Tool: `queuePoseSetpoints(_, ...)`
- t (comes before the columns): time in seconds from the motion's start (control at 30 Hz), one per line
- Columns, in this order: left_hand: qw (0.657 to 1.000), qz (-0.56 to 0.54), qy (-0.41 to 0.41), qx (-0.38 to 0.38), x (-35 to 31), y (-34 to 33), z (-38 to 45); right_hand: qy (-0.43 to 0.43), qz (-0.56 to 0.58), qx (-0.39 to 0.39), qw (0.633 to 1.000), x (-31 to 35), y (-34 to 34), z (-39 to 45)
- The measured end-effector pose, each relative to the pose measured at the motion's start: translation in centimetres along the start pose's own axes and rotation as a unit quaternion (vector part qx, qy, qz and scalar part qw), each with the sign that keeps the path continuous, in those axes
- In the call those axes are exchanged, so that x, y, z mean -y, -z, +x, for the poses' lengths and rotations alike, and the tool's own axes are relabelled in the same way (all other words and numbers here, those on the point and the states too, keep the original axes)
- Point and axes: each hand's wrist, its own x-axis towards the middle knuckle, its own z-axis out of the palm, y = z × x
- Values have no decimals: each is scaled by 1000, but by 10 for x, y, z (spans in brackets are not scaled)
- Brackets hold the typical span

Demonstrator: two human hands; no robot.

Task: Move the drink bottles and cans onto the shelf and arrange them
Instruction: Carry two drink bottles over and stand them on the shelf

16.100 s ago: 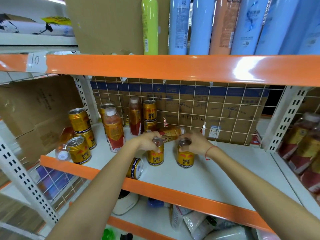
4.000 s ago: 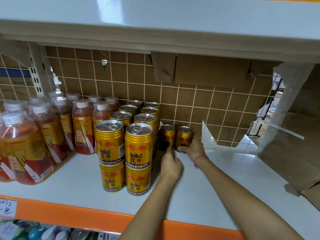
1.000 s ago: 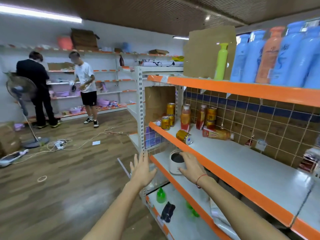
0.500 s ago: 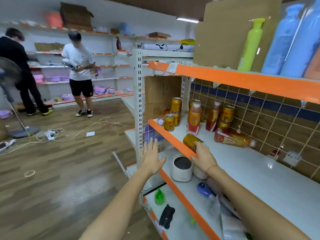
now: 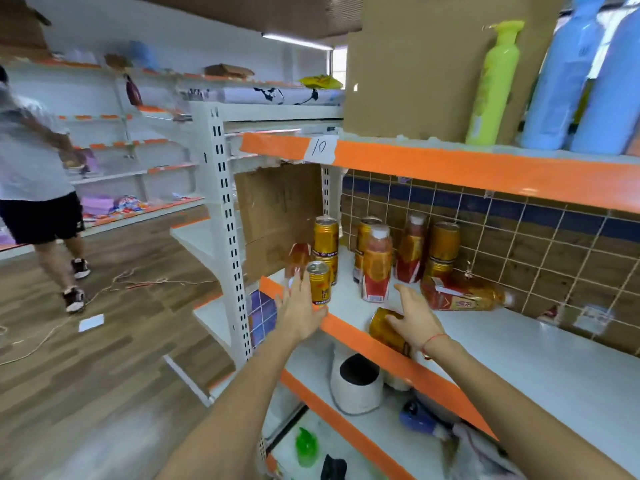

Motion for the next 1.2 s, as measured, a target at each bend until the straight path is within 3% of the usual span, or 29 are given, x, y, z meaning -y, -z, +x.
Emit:
queuePoseSetpoints(0.27,1000,13,-16,9,16,-8,54,-17,15,-43,999,7,0,30)
queuePoseSetpoints(0.47,1000,7,-3,9,13,-8,90,-49,-4,-34,998,-10,11,57)
queuePoseSetpoints(0.7,990,-92,-89,-59,-12,-13,105,-67,-37,-49,996,-45,12,74)
queuePoseSetpoints(0.93,970,-212,-106,45,-61,-33,118,-109,-195,32,974,-97,10,71)
queuePoseSetpoints(1.2,949,-298,-76,77,-82,-44,133,-118,-225,43,966,-117,19,90)
